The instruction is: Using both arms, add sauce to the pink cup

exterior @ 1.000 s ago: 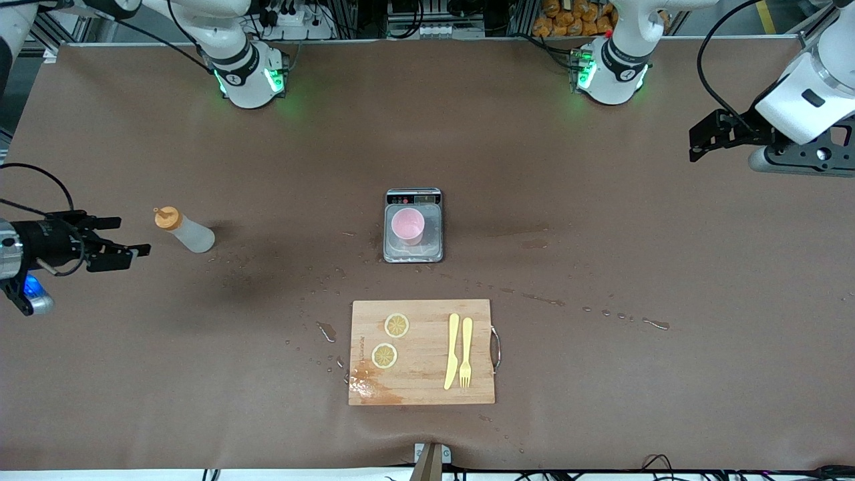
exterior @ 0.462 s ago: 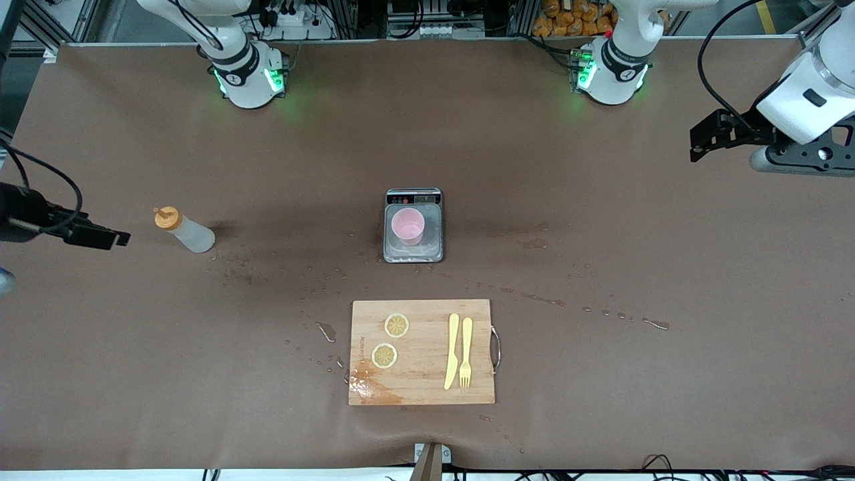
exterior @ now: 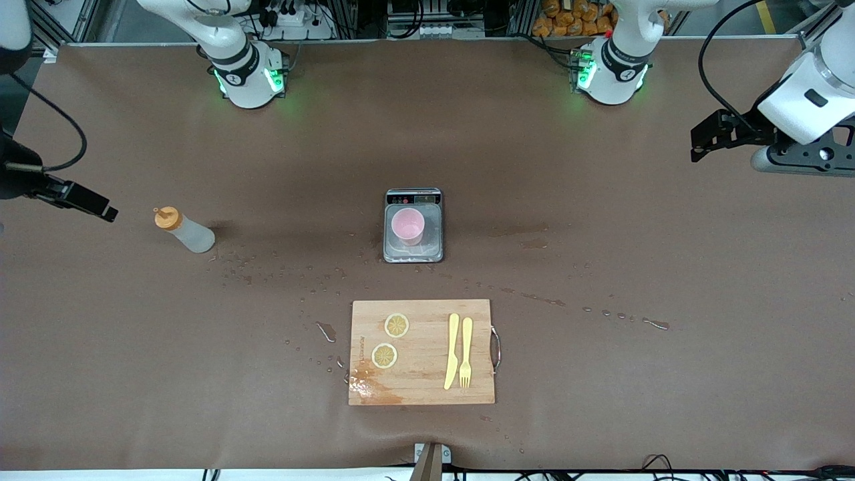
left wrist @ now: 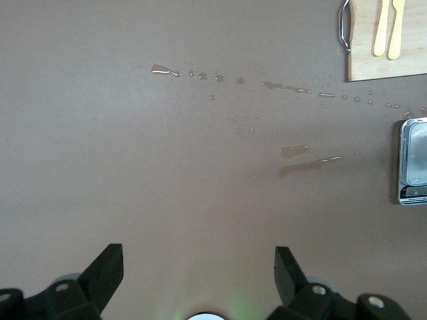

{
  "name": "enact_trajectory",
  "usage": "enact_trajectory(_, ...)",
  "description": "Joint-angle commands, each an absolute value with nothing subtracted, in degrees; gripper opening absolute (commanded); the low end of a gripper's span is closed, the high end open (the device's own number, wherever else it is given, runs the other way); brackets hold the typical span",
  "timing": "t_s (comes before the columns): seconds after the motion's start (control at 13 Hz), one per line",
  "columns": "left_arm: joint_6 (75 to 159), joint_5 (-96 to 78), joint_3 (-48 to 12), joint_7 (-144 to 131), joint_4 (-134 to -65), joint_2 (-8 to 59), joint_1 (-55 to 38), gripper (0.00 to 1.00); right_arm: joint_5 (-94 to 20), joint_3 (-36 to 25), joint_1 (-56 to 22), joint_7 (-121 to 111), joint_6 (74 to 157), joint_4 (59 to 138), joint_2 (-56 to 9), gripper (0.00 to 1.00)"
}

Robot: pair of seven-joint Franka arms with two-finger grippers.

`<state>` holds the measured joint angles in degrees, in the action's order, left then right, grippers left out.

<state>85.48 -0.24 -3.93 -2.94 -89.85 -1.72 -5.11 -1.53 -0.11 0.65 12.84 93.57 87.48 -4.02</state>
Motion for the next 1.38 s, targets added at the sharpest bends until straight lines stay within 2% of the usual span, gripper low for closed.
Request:
enact_trajectory(0.0, 85.3, -0.4, -4.1, -2.7, -88.9, -1.6, -4.7, 1.0, 0.4, 0.8, 3.0, 3.9, 98.3, 90.5, -2.0, 1.0)
enact_trajectory(1.31, 85.3, 0.1, -4.1, -0.3, -88.9, -1.8, -4.7, 1.0, 1.1, 0.8, 3.3, -0.7, 100.4, 90.3, -2.5, 1.0)
